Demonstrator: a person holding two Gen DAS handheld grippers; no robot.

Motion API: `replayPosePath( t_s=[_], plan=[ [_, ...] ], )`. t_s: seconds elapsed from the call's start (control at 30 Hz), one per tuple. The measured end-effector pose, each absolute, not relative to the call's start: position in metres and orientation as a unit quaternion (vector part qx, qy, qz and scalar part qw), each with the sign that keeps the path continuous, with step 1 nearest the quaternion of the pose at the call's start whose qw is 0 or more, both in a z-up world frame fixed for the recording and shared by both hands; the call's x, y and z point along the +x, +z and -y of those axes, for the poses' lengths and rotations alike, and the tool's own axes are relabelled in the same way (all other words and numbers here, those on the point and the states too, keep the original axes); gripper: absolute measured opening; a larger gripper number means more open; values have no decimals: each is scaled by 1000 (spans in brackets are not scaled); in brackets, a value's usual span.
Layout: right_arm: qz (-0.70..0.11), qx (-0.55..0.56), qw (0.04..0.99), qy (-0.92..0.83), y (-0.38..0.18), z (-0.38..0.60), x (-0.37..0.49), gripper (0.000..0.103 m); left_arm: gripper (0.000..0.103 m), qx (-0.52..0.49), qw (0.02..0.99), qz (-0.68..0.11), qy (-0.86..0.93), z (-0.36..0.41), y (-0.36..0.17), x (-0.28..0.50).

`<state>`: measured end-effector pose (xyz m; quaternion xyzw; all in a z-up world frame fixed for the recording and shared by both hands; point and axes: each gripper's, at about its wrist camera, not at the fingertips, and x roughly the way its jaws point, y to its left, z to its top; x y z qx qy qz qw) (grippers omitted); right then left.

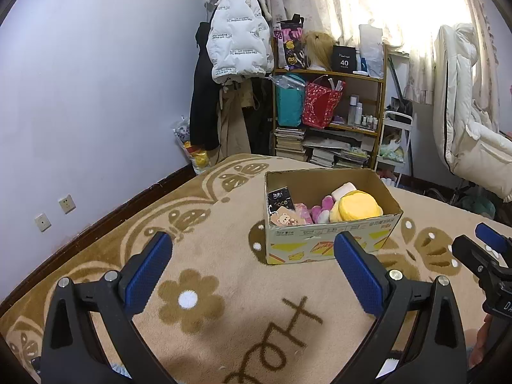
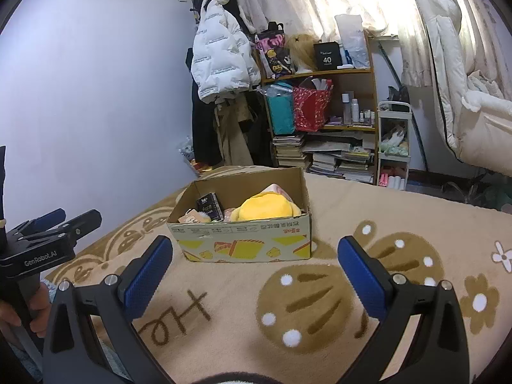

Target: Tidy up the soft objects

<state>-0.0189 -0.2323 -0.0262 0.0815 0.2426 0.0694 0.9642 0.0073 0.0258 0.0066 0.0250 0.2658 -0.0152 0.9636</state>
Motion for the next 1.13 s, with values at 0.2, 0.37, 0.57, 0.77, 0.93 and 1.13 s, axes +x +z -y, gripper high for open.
replayPosePath(
  t_s=[0.2,0.37,0.57,0.77,0.93,1.13],
  plan=[
    [-243,82,964,71,-29,232,-18,103,100,24,963,-268,-14,-26,6,7],
    [-243,81,964,69,-30,233,-17,103,100,23,962,-272,-11,-24,4,8],
    [-243,80,964,68,-33,233,-17,103,100,23,962,-273,-12,-24,4,8],
    [-243,80,964,69,-31,233,-18,103,100,24,962,-273,-12,-23,3,7],
    [-244,80,964,68,-32,232,-17,103,100,23,961,-274,-13,-23,2,7],
    [-244,81,964,68,-32,234,-18,103,100,26,961,-274,-15,-22,0,6]
  ],
)
